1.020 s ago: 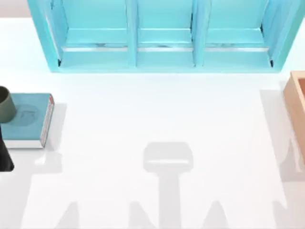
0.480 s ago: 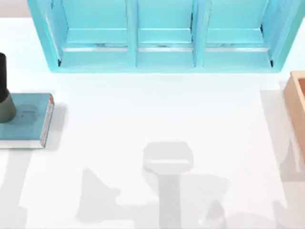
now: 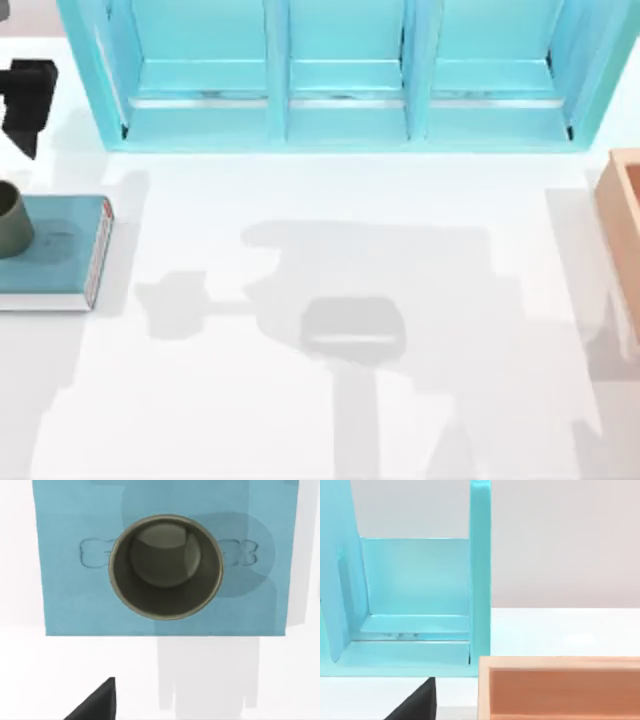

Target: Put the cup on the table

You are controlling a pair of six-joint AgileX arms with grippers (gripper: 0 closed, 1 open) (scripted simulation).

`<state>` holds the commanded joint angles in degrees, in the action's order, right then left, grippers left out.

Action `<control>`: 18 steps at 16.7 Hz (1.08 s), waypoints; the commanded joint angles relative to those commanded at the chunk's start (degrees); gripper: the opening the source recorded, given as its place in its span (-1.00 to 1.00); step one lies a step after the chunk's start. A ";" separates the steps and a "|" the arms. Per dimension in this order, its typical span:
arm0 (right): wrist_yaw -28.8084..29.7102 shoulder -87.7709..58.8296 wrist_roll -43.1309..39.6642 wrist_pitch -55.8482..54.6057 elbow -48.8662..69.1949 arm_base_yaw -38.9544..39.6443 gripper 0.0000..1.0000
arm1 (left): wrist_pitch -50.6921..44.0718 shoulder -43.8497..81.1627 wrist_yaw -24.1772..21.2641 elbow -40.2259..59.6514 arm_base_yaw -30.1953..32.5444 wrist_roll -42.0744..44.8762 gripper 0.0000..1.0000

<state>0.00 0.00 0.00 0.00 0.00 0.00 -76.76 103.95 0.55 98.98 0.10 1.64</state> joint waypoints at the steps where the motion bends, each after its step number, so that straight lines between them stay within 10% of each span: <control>1: 0.00 0.00 0.00 0.00 0.00 0.00 1.00 | -2.46 3.43 -0.02 3.73 -0.02 0.01 1.00; 10: 0.00 0.00 0.00 0.00 0.00 0.00 1.00 | -9.79 13.84 -0.19 15.30 -0.09 0.04 1.00; 18: 0.00 0.00 0.00 0.00 0.00 0.00 1.00 | 3.23 13.85 -0.19 2.46 -0.23 0.19 1.00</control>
<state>0.00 0.00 0.00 0.00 0.00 0.00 -73.53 117.81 0.36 101.45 -0.12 1.83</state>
